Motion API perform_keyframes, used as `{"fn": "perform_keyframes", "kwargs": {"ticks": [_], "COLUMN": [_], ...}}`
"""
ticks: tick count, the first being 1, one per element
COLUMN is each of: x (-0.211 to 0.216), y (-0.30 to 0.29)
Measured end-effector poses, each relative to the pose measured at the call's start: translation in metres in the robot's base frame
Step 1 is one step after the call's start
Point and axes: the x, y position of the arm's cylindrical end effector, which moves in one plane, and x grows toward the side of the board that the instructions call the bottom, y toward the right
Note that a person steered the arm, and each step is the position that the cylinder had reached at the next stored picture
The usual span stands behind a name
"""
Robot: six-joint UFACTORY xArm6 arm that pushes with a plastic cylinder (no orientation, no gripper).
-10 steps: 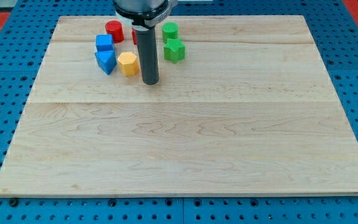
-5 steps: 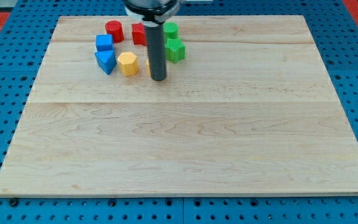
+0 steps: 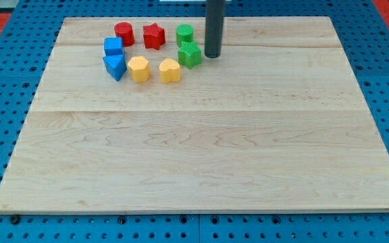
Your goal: Move the green blocks into the red star
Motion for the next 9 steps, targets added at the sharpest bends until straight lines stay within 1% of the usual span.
{"fn": "perform_keyframes", "kwargs": {"ticks": [2,3,4,5,6,7,8,9], "x": [-0.001,0.031,0.033,0.007,0.002,0.016,0.041,0.041], "y": [-0.016,-0.001,-0.003,-0.012,-0.021,0.011,0.063,0.069]}}
